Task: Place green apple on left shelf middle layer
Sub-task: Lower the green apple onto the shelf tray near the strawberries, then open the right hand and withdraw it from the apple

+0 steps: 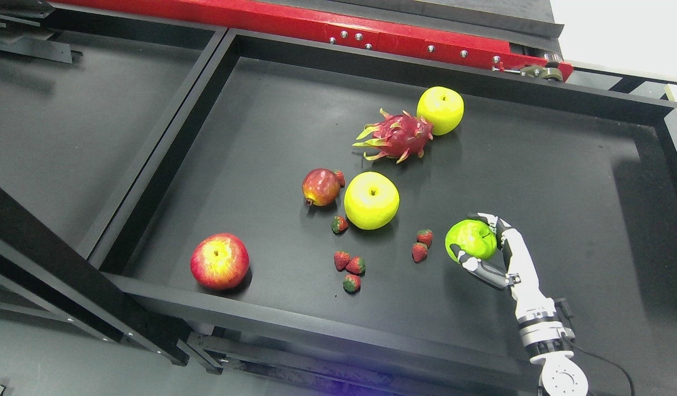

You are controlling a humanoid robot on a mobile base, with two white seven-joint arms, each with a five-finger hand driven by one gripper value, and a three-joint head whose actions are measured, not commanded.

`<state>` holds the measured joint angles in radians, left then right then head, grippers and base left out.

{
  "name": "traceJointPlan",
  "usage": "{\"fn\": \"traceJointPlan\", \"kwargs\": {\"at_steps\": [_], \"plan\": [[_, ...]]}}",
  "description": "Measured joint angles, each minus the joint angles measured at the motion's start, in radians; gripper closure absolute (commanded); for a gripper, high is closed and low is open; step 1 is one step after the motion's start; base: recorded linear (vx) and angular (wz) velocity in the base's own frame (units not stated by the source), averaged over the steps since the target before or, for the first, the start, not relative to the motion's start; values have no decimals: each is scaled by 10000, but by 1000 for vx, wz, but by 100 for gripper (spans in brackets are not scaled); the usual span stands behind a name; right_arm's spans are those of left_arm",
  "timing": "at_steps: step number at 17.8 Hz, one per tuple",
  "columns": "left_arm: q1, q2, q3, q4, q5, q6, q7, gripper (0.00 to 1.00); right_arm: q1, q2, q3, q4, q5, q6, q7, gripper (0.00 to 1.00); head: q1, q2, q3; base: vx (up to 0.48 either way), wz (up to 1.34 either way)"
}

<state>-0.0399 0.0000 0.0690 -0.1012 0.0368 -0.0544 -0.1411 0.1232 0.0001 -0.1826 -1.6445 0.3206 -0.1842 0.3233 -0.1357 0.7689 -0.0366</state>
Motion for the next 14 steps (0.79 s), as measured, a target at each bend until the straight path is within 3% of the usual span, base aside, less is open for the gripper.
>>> {"fn": "traceJointPlan", "kwargs": {"at_steps": [3, 7, 14], "plan": [[0, 0, 0, 0, 0, -11, 0, 0, -302, 0, 41, 275, 447, 366, 11, 19, 0, 0, 0, 71, -2], [0, 0, 0, 0, 0, -21, 0, 0, -506, 0, 54, 541, 686, 513, 21, 7, 0, 0, 0, 29, 0], [0, 0, 0, 0, 0, -25, 0, 0, -549, 0, -127, 797, 600, 560, 43, 1, 0, 0, 0, 0, 0]]}}
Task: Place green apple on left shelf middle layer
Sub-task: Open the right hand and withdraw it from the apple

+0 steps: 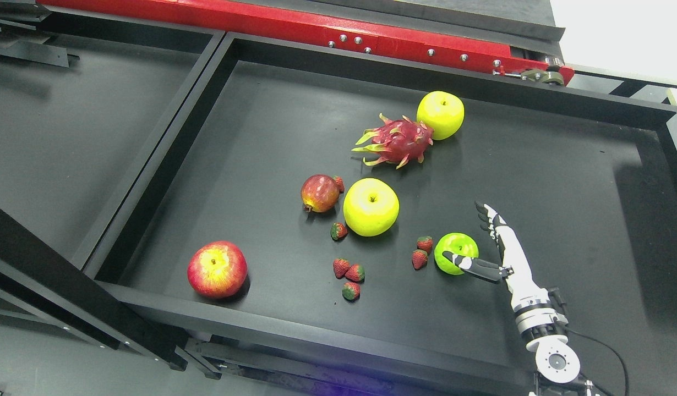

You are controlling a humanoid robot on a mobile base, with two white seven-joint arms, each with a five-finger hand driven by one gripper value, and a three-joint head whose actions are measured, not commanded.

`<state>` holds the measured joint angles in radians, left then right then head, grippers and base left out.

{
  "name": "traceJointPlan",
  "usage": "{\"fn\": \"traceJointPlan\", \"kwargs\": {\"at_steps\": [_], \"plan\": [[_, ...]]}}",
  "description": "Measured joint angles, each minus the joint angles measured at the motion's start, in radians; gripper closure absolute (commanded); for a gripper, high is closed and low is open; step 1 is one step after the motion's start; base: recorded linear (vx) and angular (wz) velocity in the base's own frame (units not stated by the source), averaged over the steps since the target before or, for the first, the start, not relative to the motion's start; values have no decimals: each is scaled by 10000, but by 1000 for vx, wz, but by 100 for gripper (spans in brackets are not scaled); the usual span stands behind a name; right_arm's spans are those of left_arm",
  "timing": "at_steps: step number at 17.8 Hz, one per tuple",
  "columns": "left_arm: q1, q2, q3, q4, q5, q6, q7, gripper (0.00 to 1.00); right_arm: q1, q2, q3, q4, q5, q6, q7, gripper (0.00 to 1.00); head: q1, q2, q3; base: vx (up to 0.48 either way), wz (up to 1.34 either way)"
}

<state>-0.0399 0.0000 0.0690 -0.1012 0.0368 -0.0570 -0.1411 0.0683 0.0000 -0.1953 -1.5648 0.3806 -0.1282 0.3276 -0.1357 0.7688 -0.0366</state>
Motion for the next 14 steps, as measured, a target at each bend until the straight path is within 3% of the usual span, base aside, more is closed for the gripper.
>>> {"fn": "traceJointPlan", "kwargs": {"at_steps": [4, 14], "plan": [[0, 0, 0, 0, 0, -4, 0, 0, 27, 0, -108, 44, -279, -107, -61, 0, 0, 0, 0, 0, 0], [0, 0, 0, 0, 0, -8, 0, 0, 857, 0, -193, -345, -2526, -868, -693, 0, 0, 0, 0, 0, 0]]}}
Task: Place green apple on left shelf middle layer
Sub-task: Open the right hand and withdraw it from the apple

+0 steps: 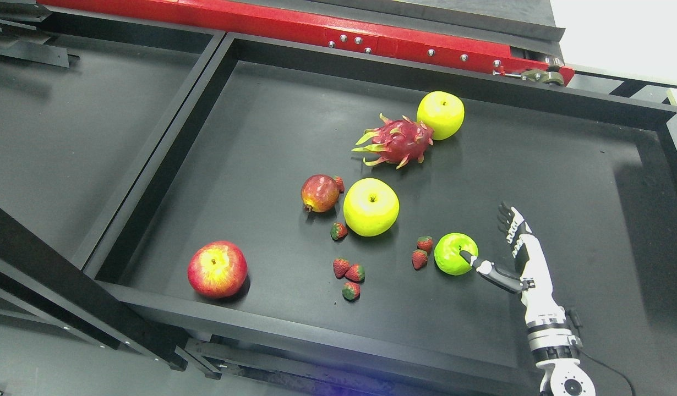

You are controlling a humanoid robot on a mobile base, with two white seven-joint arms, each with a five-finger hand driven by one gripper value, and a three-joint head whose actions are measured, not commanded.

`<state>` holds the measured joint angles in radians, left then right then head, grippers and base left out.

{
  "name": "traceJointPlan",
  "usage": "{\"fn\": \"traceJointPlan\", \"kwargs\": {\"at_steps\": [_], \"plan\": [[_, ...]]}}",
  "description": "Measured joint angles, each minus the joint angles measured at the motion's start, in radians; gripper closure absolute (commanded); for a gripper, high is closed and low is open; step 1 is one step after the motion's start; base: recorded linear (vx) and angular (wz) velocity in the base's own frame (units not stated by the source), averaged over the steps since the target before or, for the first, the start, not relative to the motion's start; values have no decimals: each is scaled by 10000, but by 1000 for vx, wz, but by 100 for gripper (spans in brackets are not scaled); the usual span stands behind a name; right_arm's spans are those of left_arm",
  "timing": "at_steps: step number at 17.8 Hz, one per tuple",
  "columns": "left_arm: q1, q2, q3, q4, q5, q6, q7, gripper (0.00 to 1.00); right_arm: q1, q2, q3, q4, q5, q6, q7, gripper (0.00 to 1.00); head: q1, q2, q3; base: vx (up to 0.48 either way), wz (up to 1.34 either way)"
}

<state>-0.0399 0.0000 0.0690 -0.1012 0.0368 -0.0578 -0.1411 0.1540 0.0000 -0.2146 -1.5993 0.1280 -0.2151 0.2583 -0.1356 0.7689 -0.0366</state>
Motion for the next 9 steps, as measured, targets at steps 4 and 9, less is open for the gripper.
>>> {"fn": "traceJointPlan", "kwargs": {"at_steps": [4, 9], "plan": [[0, 0, 0, 0, 0, 0, 0, 0, 151, 0, 532, -83, -329, -8, -1320, 0, 0, 0, 0, 0, 0], [0, 0, 0, 0, 0, -2, 0, 0, 314, 0, 1163, -166, -522, -22, -2112, 0, 0, 0, 0, 0, 0]]}}
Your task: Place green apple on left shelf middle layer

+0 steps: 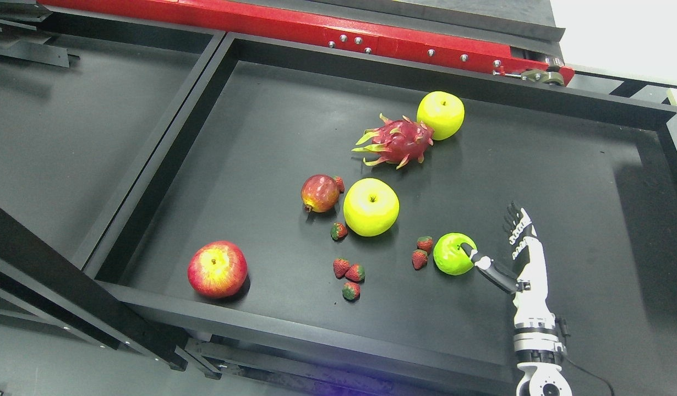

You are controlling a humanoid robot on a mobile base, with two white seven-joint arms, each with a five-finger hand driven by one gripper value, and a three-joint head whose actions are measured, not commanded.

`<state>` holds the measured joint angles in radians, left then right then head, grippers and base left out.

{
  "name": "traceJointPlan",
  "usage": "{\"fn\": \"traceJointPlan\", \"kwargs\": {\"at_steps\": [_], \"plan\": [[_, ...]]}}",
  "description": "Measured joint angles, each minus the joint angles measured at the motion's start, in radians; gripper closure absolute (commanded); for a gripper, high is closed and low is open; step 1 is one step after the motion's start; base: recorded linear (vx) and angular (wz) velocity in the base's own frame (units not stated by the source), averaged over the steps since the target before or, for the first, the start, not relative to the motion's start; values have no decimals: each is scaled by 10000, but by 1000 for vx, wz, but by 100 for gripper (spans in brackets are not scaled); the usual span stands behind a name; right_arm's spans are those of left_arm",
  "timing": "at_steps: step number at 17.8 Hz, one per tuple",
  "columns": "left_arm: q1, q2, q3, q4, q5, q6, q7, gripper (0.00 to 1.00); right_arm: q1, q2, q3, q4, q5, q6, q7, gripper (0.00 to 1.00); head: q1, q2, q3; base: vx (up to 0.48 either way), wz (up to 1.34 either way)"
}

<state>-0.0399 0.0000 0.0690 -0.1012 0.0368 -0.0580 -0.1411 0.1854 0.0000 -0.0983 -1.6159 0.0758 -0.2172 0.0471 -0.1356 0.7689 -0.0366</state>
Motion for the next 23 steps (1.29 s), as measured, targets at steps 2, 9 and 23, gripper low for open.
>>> {"fn": "traceJointPlan", "kwargs": {"at_steps": [2, 9, 23], "plan": [[0, 0, 0, 0, 0, -2, 0, 0, 64, 0, 170, -24, -52, -6, -93, 0, 0, 0, 0, 0, 0], [0, 0, 0, 0, 0, -62, 0, 0, -369, -1, 844, 29, -88, 162, -111, 0, 0, 0, 0, 0, 0], [0, 0, 0, 0, -1, 4, 0, 0, 473, -1, 1489, -434, -705, -232, -194, 0, 0, 0, 0, 0, 0]]}}
